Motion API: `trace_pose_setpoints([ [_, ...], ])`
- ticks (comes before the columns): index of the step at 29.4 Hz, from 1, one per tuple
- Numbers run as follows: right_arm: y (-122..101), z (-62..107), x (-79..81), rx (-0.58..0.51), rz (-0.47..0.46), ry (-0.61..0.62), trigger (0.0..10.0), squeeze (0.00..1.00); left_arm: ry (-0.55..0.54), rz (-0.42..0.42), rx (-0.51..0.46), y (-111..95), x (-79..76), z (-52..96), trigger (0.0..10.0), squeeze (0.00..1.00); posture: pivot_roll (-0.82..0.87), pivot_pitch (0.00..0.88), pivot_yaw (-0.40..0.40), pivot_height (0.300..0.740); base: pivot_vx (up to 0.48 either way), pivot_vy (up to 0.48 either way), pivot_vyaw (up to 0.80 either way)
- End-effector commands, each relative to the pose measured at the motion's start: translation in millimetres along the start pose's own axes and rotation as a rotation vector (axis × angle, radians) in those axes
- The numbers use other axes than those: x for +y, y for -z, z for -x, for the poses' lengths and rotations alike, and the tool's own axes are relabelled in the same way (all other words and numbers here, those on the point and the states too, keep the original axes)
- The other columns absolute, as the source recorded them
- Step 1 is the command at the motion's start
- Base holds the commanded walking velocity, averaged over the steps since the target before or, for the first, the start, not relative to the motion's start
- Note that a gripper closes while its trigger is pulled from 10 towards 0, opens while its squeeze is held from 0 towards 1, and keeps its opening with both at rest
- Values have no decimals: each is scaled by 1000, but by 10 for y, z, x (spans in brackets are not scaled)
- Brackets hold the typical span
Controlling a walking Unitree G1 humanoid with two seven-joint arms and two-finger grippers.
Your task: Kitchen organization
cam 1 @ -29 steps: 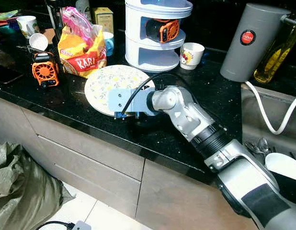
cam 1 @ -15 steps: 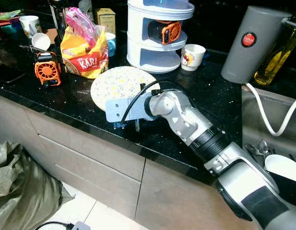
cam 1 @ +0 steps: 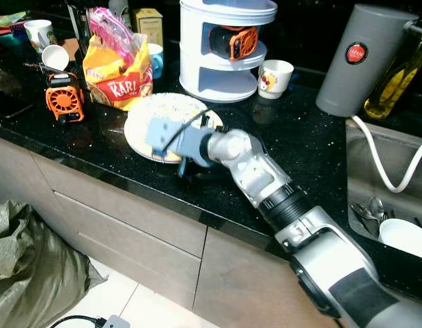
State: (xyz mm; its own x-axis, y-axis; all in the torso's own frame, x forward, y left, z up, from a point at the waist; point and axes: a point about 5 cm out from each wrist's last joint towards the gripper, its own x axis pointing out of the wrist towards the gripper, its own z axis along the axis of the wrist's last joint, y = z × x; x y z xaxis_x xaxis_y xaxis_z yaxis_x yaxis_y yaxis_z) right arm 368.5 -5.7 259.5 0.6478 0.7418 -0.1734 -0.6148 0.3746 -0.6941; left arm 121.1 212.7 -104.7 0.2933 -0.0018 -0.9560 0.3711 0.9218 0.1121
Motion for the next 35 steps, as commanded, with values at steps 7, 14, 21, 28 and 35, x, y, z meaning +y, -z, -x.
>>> trace_pose_setpoints([
  [7,-134,143,-187,-180,-89,79,0,0,20,-7,21,60,-65,-6,10000,0,92,48,-41,740,0,0,0],
  [14,-40,489,-334,-268,-79,53,0,0,20,-9,24,76,-71,-5,10000,0,90,51,-38,740,0,0,0],
  [21,167,838,-291,-247,-63,-47,0,0,22,-16,31,104,-70,-2,10000,0,77,56,-29,740,0,0,0],
  [28,496,1116,-192,-84,-37,-104,0,0,21,-21,34,119,-41,5,10000,0,70,61,-21,740,0,0,0],
  [35,527,1143,269,-84,-75,-293,2824,0,23,-32,29,82,-4,8,10000,0,63,57,-19,740,0,0,0],
])
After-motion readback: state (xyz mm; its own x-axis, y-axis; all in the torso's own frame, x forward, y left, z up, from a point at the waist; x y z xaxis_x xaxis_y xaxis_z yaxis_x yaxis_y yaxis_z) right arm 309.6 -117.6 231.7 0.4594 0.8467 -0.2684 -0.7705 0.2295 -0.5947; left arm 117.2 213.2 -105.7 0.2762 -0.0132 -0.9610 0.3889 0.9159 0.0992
